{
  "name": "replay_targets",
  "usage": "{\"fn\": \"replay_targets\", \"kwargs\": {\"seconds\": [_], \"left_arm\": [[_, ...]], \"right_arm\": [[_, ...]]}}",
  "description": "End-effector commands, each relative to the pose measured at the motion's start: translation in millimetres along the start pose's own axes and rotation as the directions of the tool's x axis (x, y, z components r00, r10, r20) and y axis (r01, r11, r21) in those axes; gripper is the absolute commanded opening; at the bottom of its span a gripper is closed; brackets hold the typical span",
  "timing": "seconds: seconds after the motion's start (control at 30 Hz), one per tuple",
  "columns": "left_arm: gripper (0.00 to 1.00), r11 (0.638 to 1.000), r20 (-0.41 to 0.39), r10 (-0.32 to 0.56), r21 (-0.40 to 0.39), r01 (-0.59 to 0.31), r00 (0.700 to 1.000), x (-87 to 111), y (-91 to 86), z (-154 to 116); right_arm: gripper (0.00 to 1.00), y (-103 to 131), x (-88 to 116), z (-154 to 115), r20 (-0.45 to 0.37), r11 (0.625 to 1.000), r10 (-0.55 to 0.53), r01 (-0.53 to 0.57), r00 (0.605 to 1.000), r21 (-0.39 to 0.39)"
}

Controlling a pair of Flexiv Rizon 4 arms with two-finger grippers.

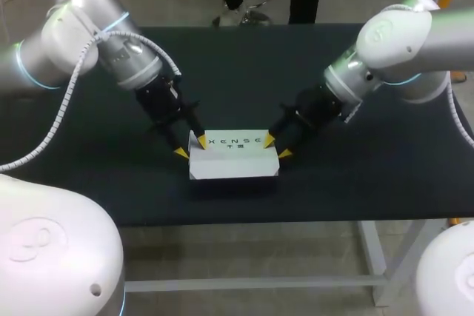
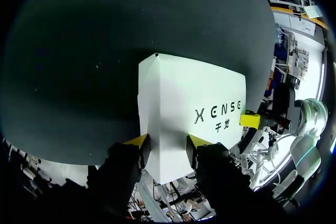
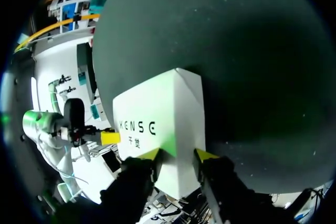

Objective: Assemble the packaging by folding the flat box into shape, placing the metal phone stand inside, and closing the box properly

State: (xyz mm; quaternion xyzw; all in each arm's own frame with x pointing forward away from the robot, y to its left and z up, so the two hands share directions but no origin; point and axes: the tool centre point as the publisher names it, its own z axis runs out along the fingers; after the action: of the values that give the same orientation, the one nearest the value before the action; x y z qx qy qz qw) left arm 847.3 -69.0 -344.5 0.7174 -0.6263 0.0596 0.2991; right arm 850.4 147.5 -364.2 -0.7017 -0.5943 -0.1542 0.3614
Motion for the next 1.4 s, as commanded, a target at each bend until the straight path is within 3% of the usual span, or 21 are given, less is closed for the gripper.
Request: {"fn": "replay_targets", "kwargs": {"seconds": [0.03, 1.4], "left_arm": [[0.47, 1.0, 0.007, -0.002, -0.013, 0.002, 1.0, 10.5, -4.5, 4.4], [0.47, 0.998, 0.012, -0.028, -0.048, 0.029, 1.0, 4.0, -6.7, 0.8]], "right_arm": [[0.42, 2.5, 9.6, 5.2, 0.0, 1.0, 0.002, -0.002, 1.0, 0.014], [0.43, 5.8, 8.9, 2.0, 0.014, 0.999, 0.02, -0.02, 1.0, 0.035]]}}
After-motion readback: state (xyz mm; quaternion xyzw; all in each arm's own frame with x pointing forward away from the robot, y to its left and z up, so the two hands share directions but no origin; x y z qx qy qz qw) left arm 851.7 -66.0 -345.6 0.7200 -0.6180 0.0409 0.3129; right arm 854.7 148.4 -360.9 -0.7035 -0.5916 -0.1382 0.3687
